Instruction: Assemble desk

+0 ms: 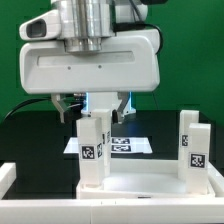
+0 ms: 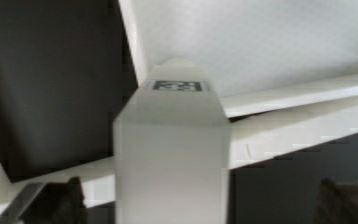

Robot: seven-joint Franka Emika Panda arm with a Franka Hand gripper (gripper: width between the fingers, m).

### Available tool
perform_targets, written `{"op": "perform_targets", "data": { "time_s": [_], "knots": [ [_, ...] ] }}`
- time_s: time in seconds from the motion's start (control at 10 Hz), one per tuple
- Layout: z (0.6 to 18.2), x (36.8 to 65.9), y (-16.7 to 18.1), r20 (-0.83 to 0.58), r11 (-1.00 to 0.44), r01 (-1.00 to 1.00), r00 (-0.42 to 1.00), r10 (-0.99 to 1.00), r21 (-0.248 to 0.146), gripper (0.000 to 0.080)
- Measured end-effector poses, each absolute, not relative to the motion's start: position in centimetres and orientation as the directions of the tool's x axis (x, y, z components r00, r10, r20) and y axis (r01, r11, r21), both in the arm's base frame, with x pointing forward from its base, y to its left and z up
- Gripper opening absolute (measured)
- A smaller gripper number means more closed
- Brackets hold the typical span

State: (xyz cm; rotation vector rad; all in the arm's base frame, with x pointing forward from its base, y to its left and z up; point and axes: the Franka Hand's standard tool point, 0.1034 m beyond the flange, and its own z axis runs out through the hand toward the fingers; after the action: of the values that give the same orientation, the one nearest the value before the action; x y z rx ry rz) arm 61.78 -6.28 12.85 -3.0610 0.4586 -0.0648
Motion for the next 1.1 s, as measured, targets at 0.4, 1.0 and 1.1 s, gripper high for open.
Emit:
{"op": "perform_targets", "data": {
  "time_s": [0.4, 1.0, 1.1],
  "knots": [
    [11.6, 61.6, -6.0, 0.080, -0.955, -0.295, 0.951, -0.297, -0.041, 0.0622],
    [11.6, 61.6, -6.0, 0.069, -0.863, -0.502, 0.860, -0.505, -0.060, 0.0287],
    [11.6, 61.6, -6.0, 0.065, -0.827, -0.558, 0.825, -0.562, -0.065, 0.0287]
  ]
}}
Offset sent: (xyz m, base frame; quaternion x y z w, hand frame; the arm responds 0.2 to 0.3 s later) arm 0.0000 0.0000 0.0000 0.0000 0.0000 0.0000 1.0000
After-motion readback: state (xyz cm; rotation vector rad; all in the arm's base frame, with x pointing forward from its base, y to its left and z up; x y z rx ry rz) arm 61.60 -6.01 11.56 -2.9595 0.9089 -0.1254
